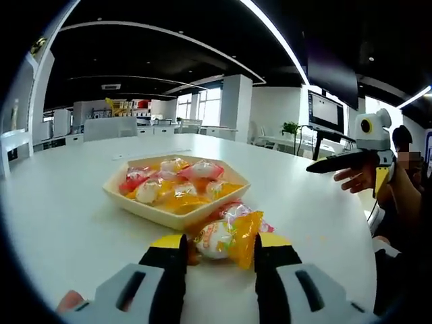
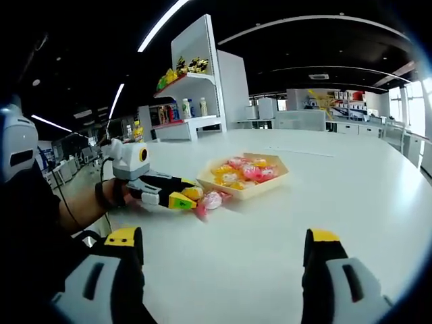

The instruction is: Pick up the marshmallows scattered on the table and place them into the bowl on the table

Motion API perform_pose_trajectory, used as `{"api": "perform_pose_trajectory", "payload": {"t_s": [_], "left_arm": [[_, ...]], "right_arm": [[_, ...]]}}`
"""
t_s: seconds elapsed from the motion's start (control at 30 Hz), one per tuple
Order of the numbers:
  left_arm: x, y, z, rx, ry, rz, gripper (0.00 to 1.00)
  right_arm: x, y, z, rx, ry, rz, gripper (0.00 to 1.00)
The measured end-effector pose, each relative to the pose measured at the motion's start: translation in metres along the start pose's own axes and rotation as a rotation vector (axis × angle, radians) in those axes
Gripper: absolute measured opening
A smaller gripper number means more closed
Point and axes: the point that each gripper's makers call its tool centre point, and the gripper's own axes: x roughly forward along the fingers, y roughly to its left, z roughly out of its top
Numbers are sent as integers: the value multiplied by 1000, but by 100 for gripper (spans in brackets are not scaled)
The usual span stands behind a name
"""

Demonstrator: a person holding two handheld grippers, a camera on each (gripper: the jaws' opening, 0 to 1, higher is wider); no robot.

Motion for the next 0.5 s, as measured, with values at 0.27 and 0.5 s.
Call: {"api": "perform_pose_trajectory", "payload": {"t_s": [0.27, 0.5], "left_arm": [[-2, 0, 0, 2, -6, -5, 34], [-4, 1, 3, 63, -32, 9, 30]], "right_arm": [[1, 4, -2, -10, 11, 4, 94], [2, 5, -5, -15, 25, 4, 92]]}}
